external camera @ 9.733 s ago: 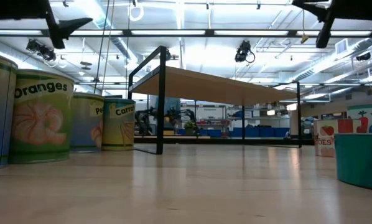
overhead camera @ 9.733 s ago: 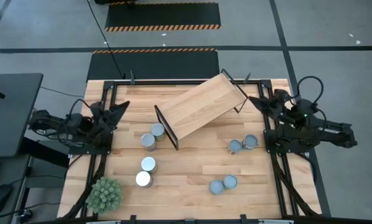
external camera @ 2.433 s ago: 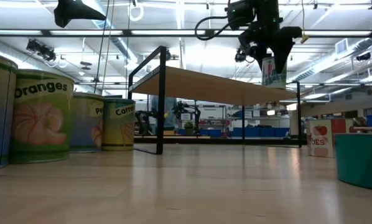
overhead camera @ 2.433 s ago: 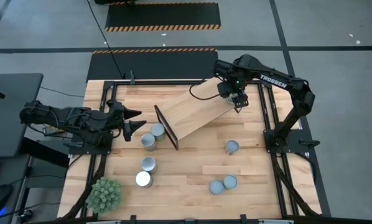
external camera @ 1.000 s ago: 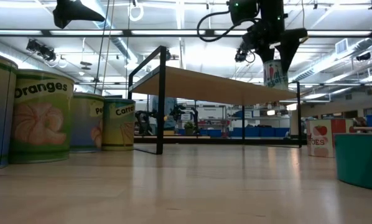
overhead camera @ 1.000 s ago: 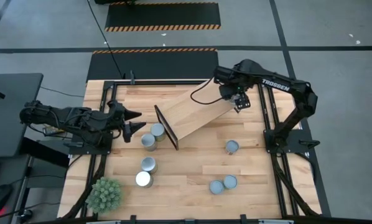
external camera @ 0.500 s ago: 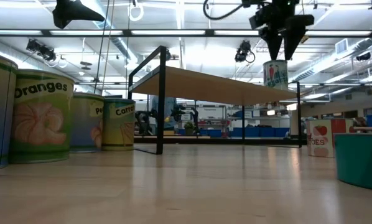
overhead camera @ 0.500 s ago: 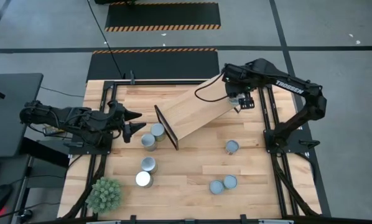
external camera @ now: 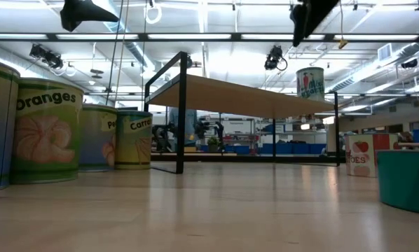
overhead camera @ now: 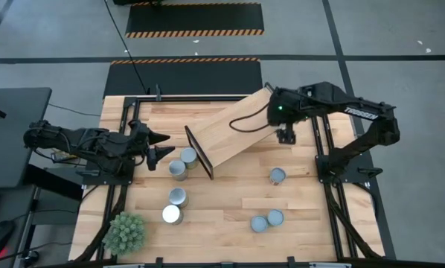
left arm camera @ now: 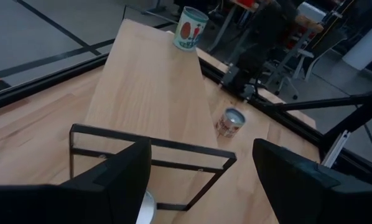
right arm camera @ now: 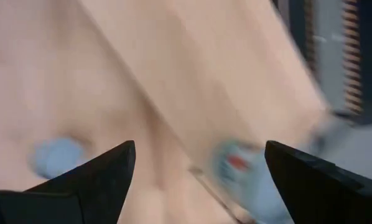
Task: Pick and place cans onto a shelf
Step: Put the canned diced tomatoes on the shelf
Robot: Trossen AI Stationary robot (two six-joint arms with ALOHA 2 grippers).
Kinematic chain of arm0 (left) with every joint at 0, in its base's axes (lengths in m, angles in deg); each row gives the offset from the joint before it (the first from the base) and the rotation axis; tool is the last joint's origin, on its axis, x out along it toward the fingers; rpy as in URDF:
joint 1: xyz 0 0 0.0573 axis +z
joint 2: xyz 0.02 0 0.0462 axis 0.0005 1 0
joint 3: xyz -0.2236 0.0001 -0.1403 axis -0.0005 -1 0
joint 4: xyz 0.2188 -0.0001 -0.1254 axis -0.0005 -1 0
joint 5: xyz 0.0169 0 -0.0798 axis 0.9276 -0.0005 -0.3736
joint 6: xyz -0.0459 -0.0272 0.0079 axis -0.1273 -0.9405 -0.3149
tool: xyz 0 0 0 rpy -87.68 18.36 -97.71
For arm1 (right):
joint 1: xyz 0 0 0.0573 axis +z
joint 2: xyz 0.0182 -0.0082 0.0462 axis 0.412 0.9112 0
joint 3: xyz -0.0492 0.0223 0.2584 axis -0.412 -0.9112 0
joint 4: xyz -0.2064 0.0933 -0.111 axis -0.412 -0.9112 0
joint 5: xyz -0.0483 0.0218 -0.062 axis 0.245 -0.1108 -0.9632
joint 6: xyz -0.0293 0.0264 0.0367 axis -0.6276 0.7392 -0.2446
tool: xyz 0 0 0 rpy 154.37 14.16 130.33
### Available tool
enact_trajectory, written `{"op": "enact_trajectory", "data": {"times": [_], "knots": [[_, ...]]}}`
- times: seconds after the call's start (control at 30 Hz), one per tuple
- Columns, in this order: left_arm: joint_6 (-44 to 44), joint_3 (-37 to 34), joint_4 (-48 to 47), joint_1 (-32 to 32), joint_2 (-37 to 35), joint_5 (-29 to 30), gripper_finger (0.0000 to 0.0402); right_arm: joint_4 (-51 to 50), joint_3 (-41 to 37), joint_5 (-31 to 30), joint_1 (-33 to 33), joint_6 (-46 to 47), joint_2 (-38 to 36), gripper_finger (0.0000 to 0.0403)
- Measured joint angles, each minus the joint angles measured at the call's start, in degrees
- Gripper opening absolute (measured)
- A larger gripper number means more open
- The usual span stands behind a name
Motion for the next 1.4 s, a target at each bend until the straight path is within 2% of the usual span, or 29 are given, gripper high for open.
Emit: {"op": "enact_trajectory", "data": {"times": [0.1,0.2,0.57,0.87,1.0,1.2,1.4], "knots": [[0.02,0.00,0.36,0.02,0.02,0.01,0.0286,2.10,0.05,6.31,2.30,3.05,0.57,0.0365],[0.04,0.00,0.39,0.02,0.01,0.00,0.0286,1.95,0.00,8.86,4.64,7.02,1.69,0.0365],[0.44,0.00,0.12,-0.04,0.02,-0.14,0.0286,2.44,-8.50,7.86,16.32,11.89,1.91,0.0353],[0.57,0.00,-0.05,-0.04,0.00,-0.46,0.0286,15.31,-21.94,9.26,18.77,21.39,-2.77,0.0349],[0.61,0.00,-0.14,-0.04,0.01,-0.46,0.0286,17.23,-28.04,9.62,19.00,20.42,-3.63,0.0360],[0.61,0.00,-0.51,-0.04,0.02,-0.44,0.0286,21.80,-35.80,9.66,19.34,11.61,-2.35,0.0381],[0.57,0.00,-0.62,-0.04,0.00,-0.44,0.0286,28.04,-39.34,9.56,19.40,7.57,-1.53,0.0390]]}}
